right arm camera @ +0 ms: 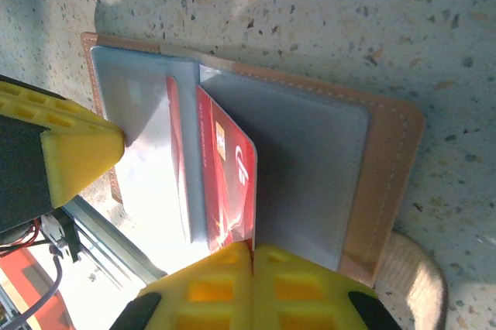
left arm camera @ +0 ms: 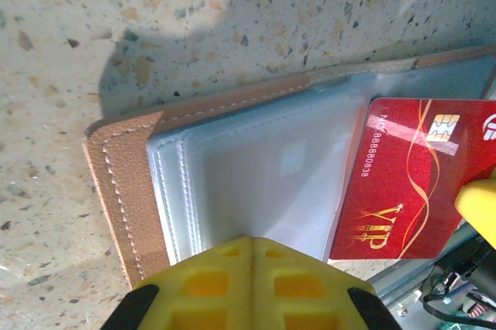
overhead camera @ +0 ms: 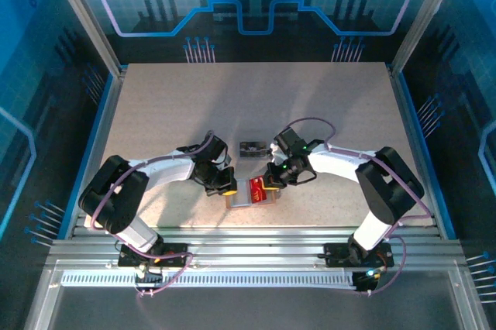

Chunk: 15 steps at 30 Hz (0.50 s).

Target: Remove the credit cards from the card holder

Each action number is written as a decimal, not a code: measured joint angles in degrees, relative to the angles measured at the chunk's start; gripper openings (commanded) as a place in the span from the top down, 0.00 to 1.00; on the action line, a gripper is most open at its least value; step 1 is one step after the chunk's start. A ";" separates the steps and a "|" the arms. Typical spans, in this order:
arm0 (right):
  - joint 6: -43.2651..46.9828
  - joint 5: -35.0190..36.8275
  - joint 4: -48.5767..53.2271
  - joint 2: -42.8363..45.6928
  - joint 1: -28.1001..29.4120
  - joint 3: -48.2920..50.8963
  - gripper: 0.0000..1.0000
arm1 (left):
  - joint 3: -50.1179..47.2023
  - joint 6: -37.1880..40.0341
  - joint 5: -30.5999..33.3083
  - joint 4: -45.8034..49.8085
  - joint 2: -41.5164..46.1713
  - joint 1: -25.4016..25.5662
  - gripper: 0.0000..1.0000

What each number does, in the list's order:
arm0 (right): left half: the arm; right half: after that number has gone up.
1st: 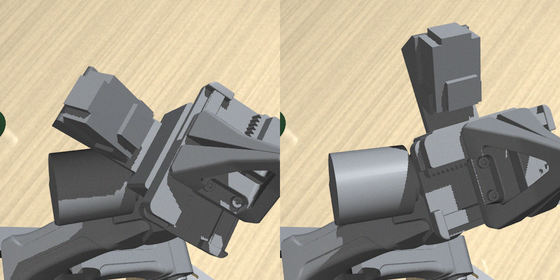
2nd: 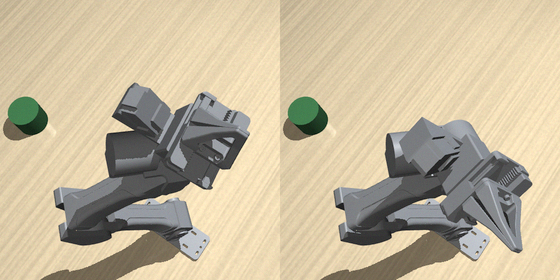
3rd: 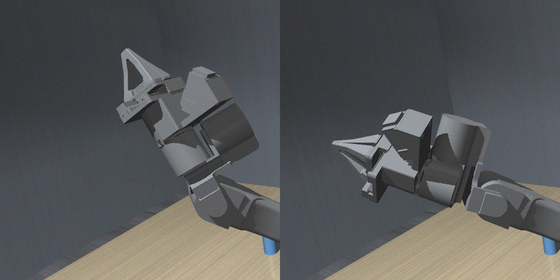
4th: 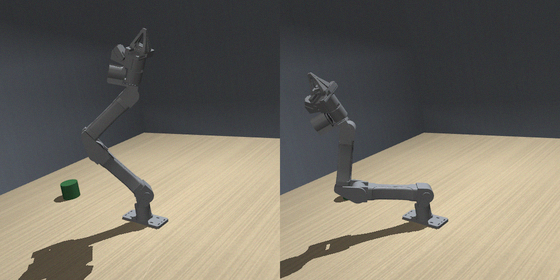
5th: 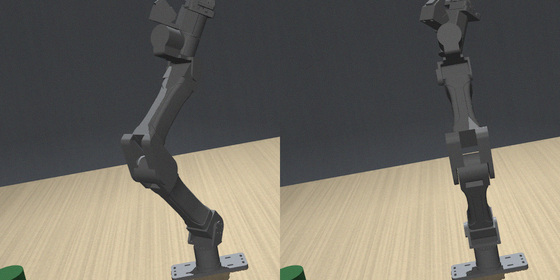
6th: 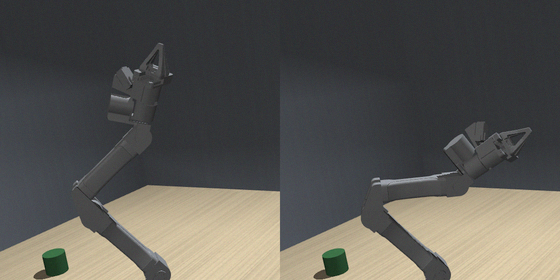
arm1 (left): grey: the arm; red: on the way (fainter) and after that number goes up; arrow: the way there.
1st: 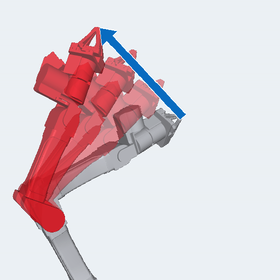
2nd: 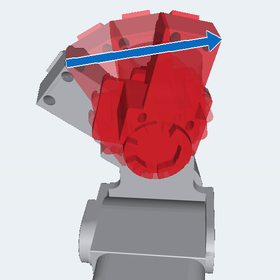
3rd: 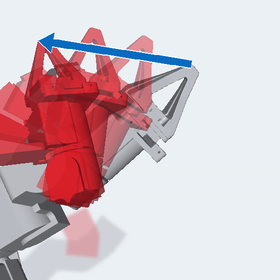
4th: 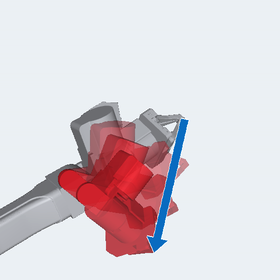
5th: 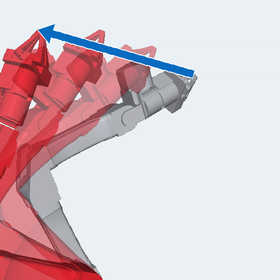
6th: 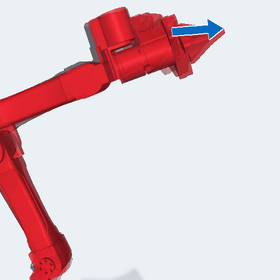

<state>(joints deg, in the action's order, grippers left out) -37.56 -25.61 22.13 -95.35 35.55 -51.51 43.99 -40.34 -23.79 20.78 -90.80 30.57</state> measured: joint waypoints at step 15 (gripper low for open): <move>-4.13 -0.02 -2.34 0.22 2.03 -0.42 0.82 | 0.00 -0.02 0.04 0.39 0.24 -0.02 0.92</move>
<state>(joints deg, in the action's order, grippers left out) -41.69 -25.63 19.79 -95.13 37.58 -51.92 43.99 -40.36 -23.75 21.17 -90.56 30.55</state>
